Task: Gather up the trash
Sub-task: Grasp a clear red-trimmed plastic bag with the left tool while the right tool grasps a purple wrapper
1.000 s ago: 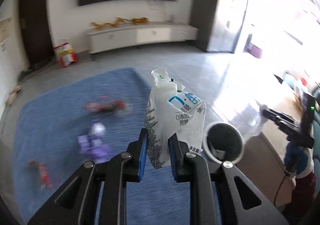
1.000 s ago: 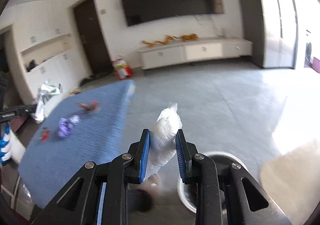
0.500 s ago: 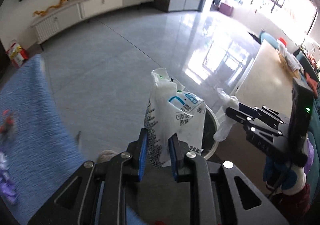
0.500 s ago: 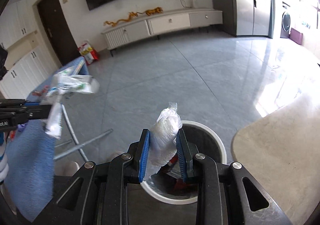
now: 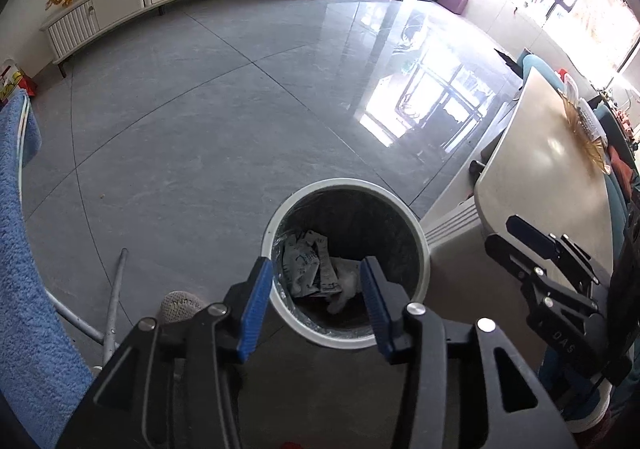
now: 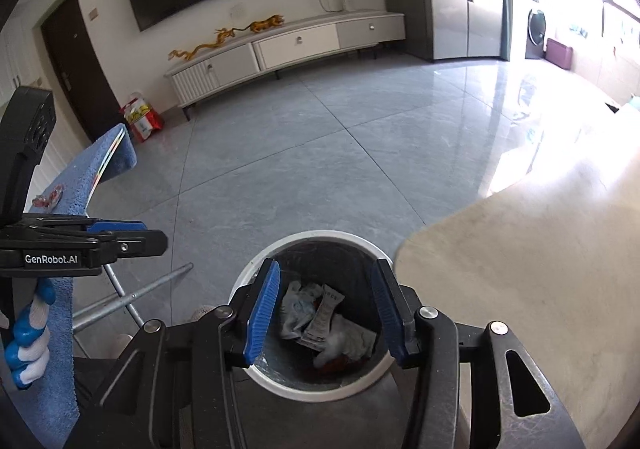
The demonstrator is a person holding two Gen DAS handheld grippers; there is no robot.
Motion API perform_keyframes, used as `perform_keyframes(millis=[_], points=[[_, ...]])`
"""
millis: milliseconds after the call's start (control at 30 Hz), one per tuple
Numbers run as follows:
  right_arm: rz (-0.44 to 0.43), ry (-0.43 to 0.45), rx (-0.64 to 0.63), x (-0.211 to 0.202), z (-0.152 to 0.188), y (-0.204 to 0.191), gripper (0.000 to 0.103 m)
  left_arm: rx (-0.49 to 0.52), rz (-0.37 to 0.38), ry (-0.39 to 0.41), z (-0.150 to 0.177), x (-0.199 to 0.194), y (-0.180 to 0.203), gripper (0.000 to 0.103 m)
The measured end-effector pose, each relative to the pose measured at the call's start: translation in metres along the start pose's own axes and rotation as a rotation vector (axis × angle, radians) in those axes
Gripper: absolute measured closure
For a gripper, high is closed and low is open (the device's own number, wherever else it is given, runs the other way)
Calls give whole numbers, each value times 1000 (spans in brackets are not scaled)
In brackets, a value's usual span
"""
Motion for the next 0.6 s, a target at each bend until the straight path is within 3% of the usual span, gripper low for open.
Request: perform_keyframes(millis=[267,400,600], points=[[-45,12,10,-14,4,-19,55,-16,-76,51,21,-39,-34,59],[-80,11,-40,-22,0,-46,55,-32,-127,101,37,-70,-64,52],[-141,17,-129,-35,-5,-101,54,-83,-209,154,69,-111,-122,51]])
Point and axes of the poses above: each gripper's, at about its wrist camera, not at the fingertips, and x roughly the way its jaws point, y to its right, z to its underside, the point moved 7 cm from there along x, roughly the way its jaws point, and after that the axes turned 10 degrees about -z, right-handed, at the moved point
